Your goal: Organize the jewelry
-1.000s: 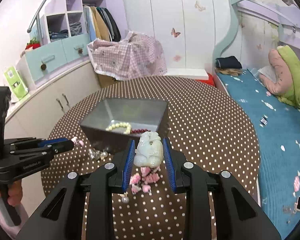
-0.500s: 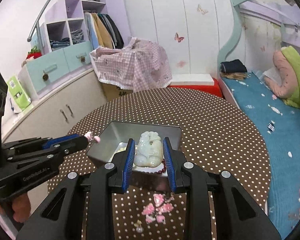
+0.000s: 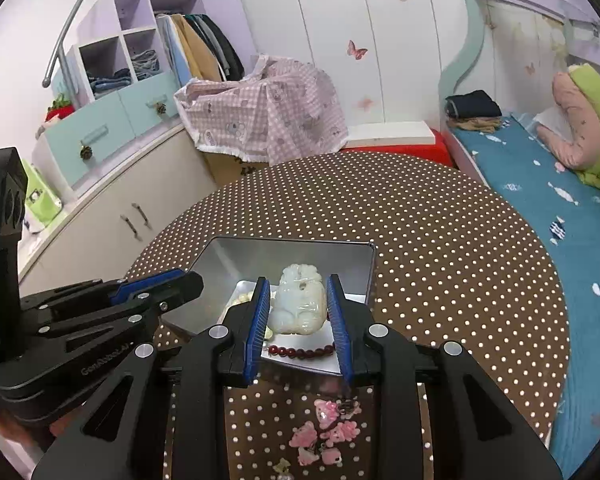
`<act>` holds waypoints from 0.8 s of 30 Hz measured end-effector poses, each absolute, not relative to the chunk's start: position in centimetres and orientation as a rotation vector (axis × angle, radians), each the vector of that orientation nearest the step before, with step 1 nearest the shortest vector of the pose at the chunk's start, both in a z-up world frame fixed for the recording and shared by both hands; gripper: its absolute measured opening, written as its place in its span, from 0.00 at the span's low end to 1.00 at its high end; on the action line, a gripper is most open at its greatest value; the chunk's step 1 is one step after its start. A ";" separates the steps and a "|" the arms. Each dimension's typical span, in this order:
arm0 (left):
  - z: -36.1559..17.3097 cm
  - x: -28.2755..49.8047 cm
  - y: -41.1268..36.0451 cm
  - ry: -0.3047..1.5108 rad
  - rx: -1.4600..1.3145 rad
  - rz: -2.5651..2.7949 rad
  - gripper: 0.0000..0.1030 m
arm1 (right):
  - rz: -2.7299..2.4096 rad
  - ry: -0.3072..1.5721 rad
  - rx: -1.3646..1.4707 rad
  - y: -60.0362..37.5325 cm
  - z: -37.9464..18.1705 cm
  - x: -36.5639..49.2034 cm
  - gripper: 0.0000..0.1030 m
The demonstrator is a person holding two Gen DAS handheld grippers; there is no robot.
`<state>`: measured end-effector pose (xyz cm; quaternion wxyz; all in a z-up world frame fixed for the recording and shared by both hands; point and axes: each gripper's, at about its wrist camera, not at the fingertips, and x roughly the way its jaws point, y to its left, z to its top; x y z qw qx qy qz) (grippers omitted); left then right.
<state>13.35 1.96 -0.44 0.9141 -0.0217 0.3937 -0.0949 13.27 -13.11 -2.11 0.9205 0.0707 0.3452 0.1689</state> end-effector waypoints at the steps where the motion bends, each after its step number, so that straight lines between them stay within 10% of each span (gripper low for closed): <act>1: -0.4 13.5 1.9 0.810 -0.039 -0.194 0.13 | 0.345 0.702 0.145 -13.1 -2.1 13.2 0.30; 9: -0.4 12.9 1.7 0.803 -0.024 -0.180 0.30 | 0.316 0.664 0.149 -14.0 -1.2 12.1 0.56; 24: -1.1 10.1 2.2 0.810 -0.009 -0.160 0.34 | 0.249 0.680 0.145 -16.1 -1.6 10.0 0.62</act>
